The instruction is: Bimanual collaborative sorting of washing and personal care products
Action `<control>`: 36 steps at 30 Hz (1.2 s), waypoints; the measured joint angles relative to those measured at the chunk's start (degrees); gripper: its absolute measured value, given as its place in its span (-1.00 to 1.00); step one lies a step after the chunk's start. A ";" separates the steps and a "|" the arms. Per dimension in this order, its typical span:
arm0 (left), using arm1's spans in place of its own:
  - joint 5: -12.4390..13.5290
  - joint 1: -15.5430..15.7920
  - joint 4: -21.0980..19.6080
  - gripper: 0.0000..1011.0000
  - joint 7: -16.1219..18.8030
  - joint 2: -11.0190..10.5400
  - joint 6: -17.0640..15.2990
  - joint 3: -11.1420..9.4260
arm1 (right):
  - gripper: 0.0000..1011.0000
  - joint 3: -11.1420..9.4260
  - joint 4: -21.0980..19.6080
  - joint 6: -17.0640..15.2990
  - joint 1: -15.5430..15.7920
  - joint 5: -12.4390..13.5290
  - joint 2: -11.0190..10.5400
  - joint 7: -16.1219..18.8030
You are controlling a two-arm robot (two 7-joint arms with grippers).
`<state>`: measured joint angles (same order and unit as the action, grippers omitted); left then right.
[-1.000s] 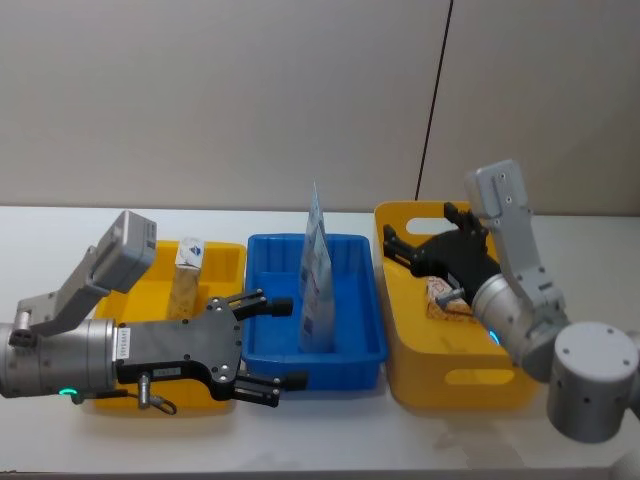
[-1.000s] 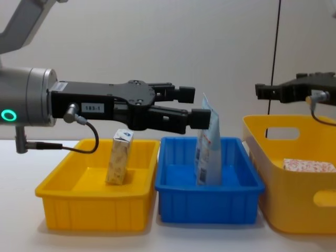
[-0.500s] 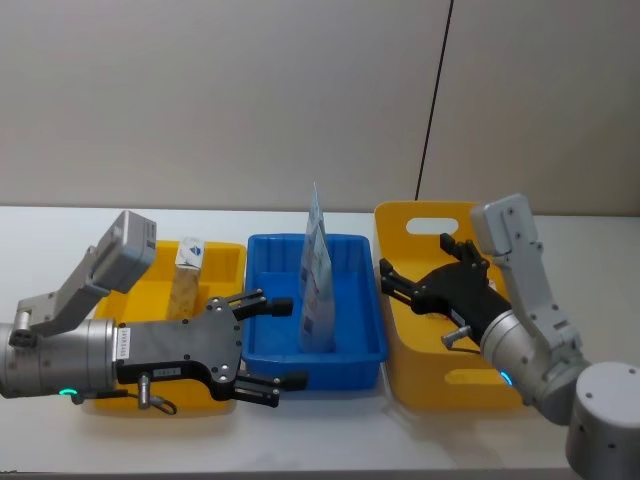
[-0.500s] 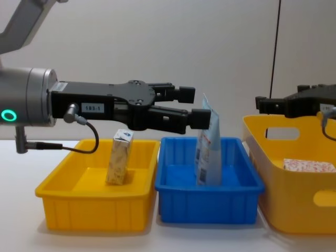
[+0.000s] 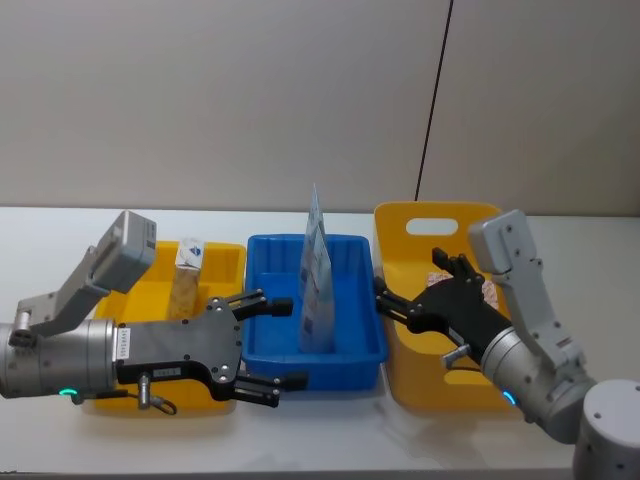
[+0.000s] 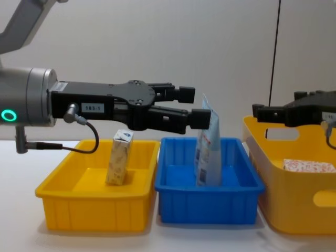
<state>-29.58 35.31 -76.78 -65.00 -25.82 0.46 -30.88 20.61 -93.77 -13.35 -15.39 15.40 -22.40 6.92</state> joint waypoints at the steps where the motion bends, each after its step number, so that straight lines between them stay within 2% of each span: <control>1: 0.00 0.00 0.00 0.98 0.00 0.00 0.00 0.00 | 0.99 0.13 0.06 0.13 0.00 -0.15 0.00 0.23; 7: 0.00 0.00 0.00 0.98 0.00 0.00 0.00 0.00 | 0.99 0.84 0.99 0.61 -0.39 -0.84 0.32 1.06; 16: 0.00 0.00 0.00 0.98 0.00 0.00 0.00 0.00 | 0.99 2.46 4.06 1.66 -2.21 -2.42 1.95 1.86; 27: 0.00 0.00 0.00 0.98 0.00 0.00 0.00 0.00 | 0.99 5.26 11.34 3.96 -6.03 -5.53 5.68 1.89; 36: 0.00 0.00 0.00 0.98 0.00 0.00 0.00 0.00 | 0.99 6.52 17.59 6.04 -8.90 -7.69 8.81 0.48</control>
<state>-29.58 35.30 -76.78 -65.00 -25.82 0.46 -30.89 27.13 -76.18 -7.31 -24.29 7.71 -13.59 7.40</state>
